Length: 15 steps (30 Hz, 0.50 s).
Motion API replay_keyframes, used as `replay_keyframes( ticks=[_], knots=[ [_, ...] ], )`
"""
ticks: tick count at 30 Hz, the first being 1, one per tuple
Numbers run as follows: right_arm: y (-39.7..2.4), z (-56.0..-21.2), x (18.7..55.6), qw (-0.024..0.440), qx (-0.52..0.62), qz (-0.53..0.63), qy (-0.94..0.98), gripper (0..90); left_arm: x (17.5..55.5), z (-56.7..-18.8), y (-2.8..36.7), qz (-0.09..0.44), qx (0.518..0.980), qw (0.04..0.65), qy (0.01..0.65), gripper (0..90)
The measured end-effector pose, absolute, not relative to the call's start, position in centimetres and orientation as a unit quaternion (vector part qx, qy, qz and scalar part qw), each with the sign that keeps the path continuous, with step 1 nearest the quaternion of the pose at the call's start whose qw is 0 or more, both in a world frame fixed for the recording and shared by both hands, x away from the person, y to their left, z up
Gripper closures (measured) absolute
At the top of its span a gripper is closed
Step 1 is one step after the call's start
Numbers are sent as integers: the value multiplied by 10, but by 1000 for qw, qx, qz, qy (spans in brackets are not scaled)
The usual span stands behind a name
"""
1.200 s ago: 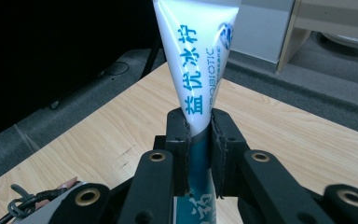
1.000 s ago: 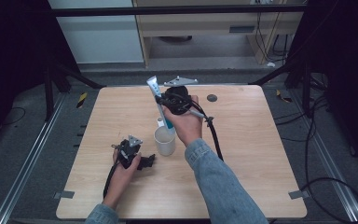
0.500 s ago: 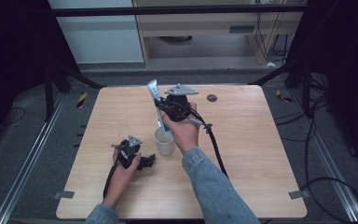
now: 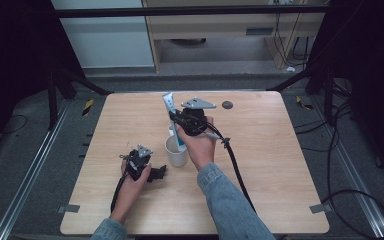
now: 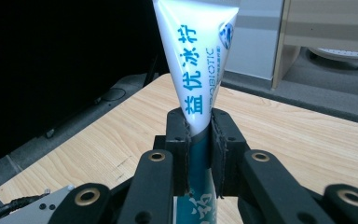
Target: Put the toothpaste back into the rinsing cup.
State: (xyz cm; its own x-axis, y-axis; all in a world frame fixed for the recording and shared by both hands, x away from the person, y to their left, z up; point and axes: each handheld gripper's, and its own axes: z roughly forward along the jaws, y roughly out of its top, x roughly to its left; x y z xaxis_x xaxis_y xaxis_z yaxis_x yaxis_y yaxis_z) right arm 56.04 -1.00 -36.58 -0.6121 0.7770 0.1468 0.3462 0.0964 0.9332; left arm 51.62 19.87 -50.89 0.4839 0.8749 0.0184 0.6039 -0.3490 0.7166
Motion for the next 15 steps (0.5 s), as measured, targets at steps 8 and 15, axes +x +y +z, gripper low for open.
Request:
replay_keyframes(
  ticks=[8,15],
  knots=[
    [-11,-376,560,195,397,543,714,789,516,-509,199,205,795,331,465,0],
    [-10,-387,558,195,396,543,715,789,516,-509,199,204,795,331,466,0]
  ],
)
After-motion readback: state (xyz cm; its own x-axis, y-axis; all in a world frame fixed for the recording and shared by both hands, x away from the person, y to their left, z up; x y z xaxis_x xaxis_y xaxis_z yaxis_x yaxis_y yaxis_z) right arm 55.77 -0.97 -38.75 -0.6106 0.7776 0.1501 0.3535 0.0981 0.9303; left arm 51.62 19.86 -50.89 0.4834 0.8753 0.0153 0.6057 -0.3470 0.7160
